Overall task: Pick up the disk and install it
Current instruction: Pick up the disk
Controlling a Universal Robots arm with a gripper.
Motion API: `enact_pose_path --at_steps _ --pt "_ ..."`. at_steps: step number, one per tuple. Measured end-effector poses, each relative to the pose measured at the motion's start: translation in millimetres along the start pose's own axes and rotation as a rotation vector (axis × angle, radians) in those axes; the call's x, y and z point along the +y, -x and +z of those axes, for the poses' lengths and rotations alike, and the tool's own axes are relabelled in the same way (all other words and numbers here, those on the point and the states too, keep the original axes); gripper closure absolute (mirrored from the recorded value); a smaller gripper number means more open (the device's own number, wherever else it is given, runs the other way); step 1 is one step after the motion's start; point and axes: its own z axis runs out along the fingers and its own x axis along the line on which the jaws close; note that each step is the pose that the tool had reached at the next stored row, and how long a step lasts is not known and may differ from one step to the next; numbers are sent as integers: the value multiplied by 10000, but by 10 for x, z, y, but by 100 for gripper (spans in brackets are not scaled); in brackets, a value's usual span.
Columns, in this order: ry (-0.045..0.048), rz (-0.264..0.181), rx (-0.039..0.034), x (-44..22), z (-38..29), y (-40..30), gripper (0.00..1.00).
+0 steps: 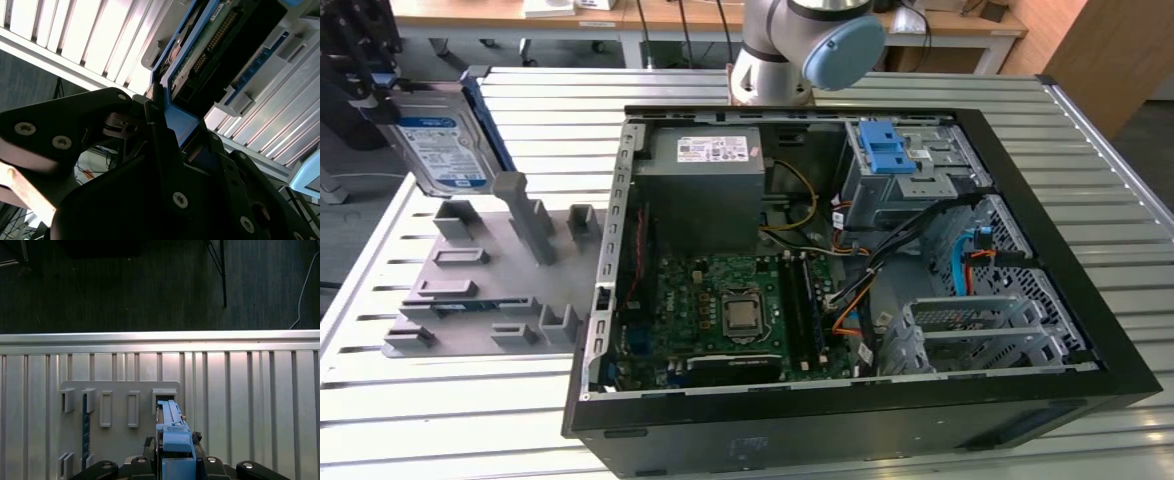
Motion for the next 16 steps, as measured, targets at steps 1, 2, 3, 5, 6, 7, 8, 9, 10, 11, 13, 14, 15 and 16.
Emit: enact_pose_path --at_steps 1,2,3,5,6,7,8,9,10,11,13,14,15,16 --pt "-1 0 2 0 -5 0 64" --pt "-4 0 2 0 -6 0 64" --pt "-4 0 2 0 -9 0 64" --pt "1 0 5 0 -24 0 64" --pt "1 -1 5 0 -34 0 64" --pt "0 0 4 1 -43 1 64" --pt "0 0 4 1 -51 1 64" --pt "-1 0 4 1 -61 1 64" --pt "0 -1 4 1 -72 1 64" --pt "-1 0 4 2 -81 1 64" --pt "-1 0 4 2 -97 1 64" --pt "-1 0 3 2 -105 1 64" --pt "-2 0 3 2 -112 1 64" --pt "0 0 4 2 -119 1 64"
